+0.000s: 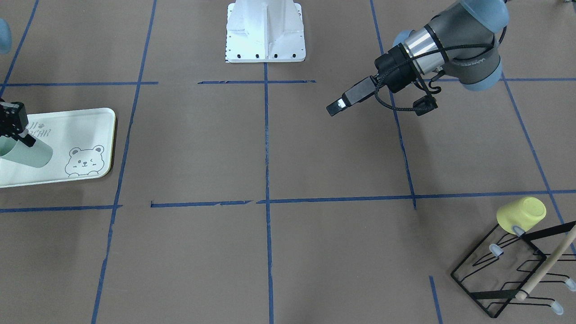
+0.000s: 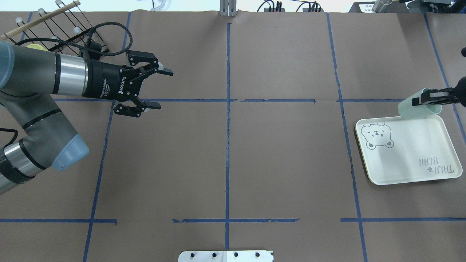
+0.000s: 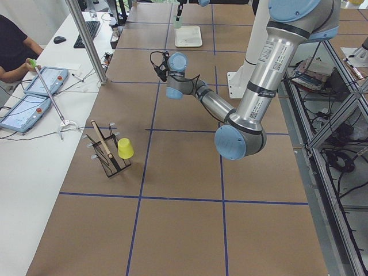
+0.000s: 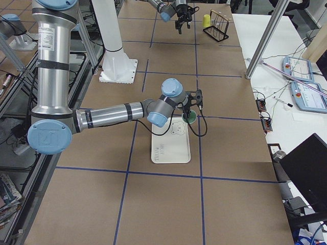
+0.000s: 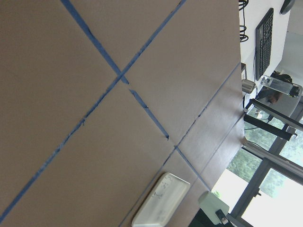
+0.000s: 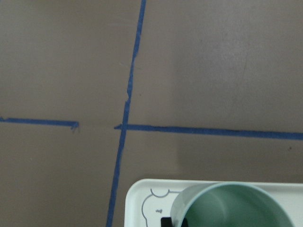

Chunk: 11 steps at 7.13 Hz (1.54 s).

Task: Left arm grabs green cup and hands to right arm on tray

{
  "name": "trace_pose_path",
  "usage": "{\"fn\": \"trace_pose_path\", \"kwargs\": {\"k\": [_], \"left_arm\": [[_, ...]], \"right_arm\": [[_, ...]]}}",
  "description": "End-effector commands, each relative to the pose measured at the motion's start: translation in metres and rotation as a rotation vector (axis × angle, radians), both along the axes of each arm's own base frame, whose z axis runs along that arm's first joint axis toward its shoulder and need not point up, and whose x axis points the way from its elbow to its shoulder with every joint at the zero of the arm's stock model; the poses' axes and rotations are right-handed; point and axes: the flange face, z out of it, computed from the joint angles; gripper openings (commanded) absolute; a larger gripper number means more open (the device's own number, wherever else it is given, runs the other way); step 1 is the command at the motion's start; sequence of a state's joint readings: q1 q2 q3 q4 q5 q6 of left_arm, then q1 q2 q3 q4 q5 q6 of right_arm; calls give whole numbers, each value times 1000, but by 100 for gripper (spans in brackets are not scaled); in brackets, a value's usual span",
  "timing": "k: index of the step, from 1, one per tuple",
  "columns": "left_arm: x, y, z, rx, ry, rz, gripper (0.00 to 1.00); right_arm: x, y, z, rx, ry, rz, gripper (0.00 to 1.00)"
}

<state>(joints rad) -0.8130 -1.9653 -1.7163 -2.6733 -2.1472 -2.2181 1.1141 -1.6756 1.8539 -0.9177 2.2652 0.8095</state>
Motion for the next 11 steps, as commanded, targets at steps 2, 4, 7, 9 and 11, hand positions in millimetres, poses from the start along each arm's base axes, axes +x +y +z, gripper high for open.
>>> {"fn": "trace_pose_path", "kwargs": {"k": [2,4,7,9,11], "left_arm": [[2,-11,10,109,-146,-17,100],[-8,-26,16,159,-257,-30,100],[-9,-23,21,155,-262,-29,100],[-11,-22,19,158,-259,-32,100],[-12,-21,17,161,-256,-31,100]], "right_arm": [[-8,51,30,-26,216,-187,0],[-21,47,46,-24,262,-191,2],[-61,16,36,10,247,-218,3],[-65,20,42,3,255,-231,10],[-69,21,45,9,276,-227,39]]}}
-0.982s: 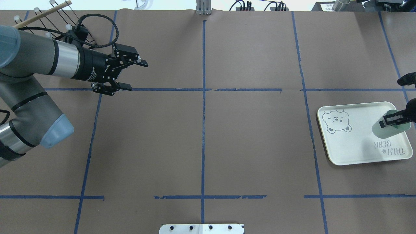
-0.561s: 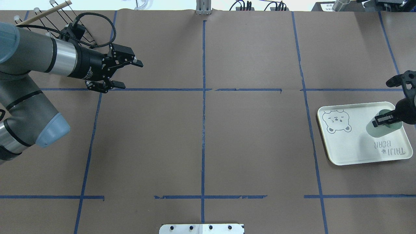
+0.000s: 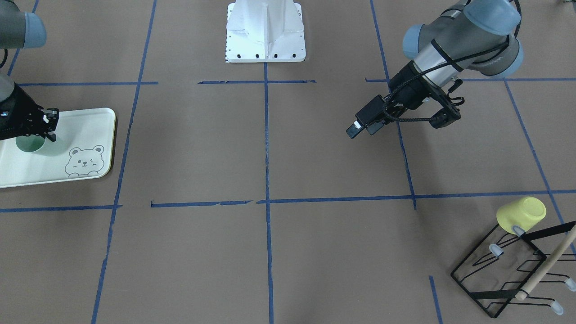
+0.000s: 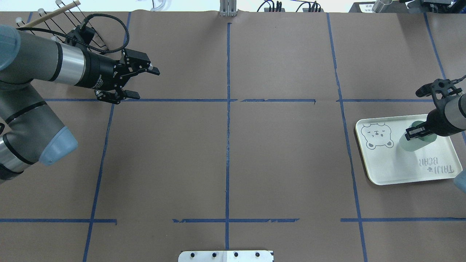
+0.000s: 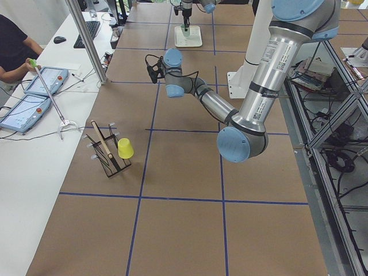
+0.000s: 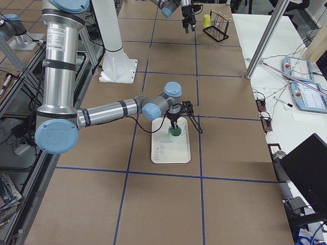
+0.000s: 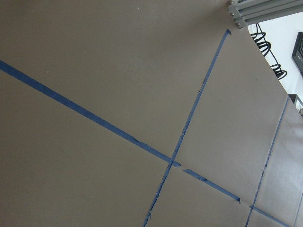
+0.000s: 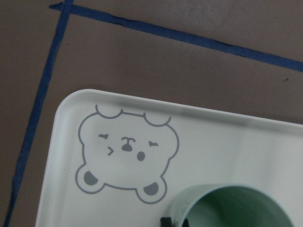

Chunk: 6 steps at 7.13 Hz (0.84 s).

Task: Left arm grabs green cup and hands to right arm on tray

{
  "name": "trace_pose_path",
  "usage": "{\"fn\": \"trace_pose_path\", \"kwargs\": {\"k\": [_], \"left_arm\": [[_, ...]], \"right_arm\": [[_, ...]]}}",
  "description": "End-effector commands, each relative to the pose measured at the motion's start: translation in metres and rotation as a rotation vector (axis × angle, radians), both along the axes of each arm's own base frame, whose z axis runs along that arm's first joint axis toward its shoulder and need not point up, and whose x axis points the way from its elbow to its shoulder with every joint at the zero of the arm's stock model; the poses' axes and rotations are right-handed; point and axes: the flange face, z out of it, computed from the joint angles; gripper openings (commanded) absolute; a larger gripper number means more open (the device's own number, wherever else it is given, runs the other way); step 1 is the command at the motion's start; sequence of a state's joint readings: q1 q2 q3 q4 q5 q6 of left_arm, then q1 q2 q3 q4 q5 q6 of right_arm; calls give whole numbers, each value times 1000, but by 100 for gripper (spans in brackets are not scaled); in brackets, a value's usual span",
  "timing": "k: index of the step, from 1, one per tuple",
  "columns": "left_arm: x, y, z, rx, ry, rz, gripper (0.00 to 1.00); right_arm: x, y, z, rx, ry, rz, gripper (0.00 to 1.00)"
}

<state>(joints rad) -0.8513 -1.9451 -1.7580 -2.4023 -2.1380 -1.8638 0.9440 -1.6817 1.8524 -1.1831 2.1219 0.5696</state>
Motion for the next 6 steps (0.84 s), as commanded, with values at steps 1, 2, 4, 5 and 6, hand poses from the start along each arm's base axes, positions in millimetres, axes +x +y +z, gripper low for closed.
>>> {"fn": "trace_pose_path", "kwargs": {"k": [1,2,4,5,6], "left_arm": [[-1,1,-1,1,1,0,100],[-3,2,-3,4,4,-1,100],[-22,6,2,-31,-28,-22,100],[-27,5,1,-31,-80,-22,100],[-55,3,45,82,-195,-14,100]], "right_arm": [[-2,0,-2,8,4,1,95],[1,2,-10,23,-6,2,100],[32,24,-54,78,-54,17,100],[66,22,-75,86,-103,67,100],[97,16,-74,38,-169,97,100]]}}
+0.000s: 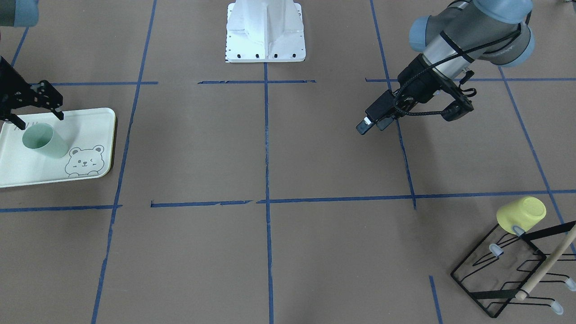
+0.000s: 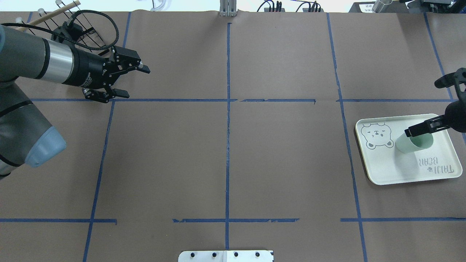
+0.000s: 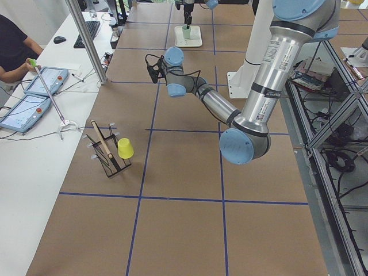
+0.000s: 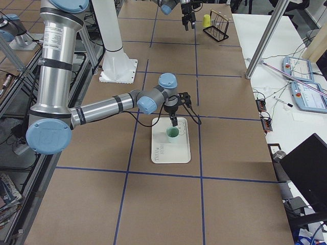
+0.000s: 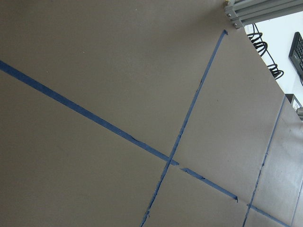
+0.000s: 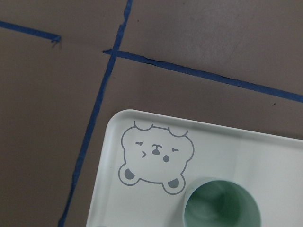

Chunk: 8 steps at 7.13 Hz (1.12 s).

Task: Left arm grabs green cup and hands to right arm on tray

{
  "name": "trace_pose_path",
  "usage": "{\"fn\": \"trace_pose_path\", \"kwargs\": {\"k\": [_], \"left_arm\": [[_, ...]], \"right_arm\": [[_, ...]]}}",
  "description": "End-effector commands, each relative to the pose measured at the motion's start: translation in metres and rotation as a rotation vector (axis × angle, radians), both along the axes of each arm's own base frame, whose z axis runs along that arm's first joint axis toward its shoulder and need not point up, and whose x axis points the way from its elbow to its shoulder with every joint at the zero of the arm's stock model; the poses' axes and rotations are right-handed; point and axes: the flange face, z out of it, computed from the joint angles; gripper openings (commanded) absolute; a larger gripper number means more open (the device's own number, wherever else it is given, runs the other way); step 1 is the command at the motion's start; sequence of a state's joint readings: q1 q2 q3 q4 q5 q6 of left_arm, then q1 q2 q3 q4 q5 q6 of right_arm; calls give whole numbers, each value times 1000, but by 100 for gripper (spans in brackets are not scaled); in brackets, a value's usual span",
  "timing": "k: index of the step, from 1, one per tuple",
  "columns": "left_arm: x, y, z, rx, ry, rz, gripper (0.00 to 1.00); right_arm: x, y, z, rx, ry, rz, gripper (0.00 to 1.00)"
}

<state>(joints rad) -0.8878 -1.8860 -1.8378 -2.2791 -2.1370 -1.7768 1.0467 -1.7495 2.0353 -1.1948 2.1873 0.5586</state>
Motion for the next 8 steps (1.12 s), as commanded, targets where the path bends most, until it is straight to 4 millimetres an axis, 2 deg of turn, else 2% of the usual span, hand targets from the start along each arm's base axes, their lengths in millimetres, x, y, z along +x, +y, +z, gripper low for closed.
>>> {"fn": "trace_pose_path", "kwargs": {"k": [1,3,4,5,6,8], "left_arm": [[-46,22,75,185,-198,67,100],[-121,40,164,391,-428,149,100],[-160,40,194,441,-544,204,100],[-204,48,220,494,-623,263,100],[-248,60,242,539,-679,297,100],[-320,72,279,563,-793,414,100]], "right_arm": [[63,-8,1,-71,-107,72,100],[98,-3,22,-114,-96,149,100],[115,5,39,-116,-76,158,100],[136,14,65,-90,-44,140,100],[141,16,81,-92,-19,127,100],[152,19,94,-140,17,107,100]]}}
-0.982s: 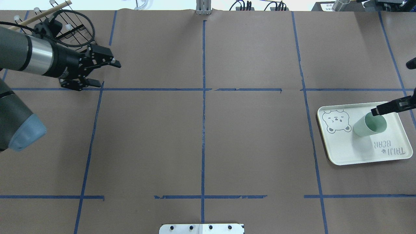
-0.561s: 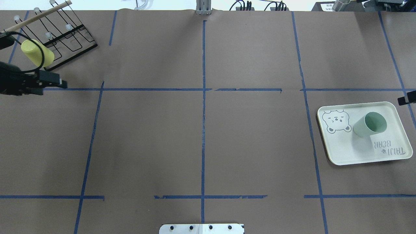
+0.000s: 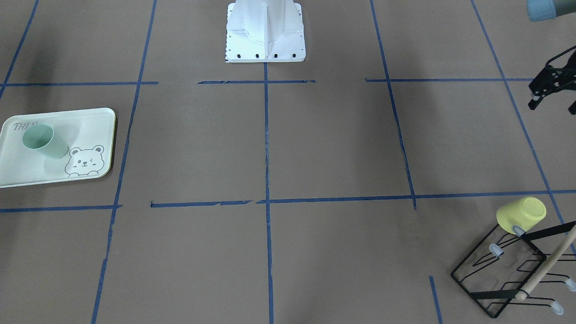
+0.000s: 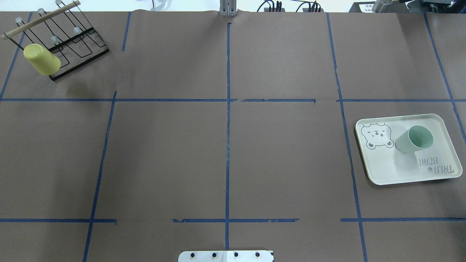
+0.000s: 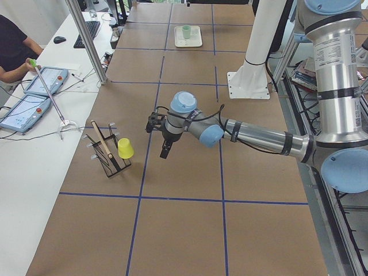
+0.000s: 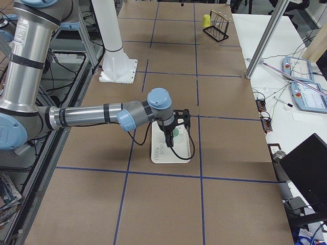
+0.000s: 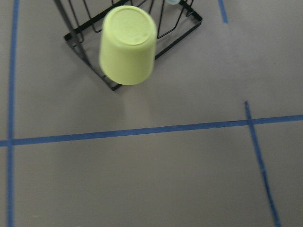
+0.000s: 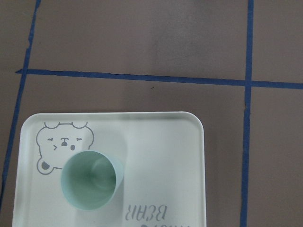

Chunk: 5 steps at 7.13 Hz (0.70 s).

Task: Left arm grabs green cup and hands to right arm on tray

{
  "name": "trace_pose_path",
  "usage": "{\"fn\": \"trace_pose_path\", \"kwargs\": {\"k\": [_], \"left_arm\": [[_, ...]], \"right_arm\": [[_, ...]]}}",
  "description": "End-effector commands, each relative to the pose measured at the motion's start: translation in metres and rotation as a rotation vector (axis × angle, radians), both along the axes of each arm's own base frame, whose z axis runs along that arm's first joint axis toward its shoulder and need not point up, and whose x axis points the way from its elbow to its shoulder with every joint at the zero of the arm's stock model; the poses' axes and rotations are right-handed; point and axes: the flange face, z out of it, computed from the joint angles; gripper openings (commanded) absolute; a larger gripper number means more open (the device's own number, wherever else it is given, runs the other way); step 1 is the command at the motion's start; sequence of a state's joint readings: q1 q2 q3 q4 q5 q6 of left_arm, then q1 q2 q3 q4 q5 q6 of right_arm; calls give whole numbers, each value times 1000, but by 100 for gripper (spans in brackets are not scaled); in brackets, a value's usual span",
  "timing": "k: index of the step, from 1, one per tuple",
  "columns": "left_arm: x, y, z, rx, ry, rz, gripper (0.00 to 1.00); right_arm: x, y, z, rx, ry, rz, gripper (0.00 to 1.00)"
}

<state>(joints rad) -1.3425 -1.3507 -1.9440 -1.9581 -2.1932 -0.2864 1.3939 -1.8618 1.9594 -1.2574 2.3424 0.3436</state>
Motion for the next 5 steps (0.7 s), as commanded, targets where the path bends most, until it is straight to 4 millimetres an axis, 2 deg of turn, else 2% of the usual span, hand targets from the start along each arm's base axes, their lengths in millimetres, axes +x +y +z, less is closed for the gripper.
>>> {"fn": "trace_pose_path", "kwargs": {"k": [1,2,3,4,5], "left_arm": [[-66,11,40,-57,-119,116,100],[-73,13,48,-124,-128,147,100],[-76,8,45,-233,-100,147,100],[-78,19,49,-312,2,142,100],[-75,29,59,-339,48,148,100]], "right_arm": [[26,5,17,-23,47,-41,100],[37,8,26,-34,79,-65,100],[42,1,29,-40,143,-88,100],[43,-4,24,-43,150,-87,100],[43,-2,26,-48,144,-89,100]]}}
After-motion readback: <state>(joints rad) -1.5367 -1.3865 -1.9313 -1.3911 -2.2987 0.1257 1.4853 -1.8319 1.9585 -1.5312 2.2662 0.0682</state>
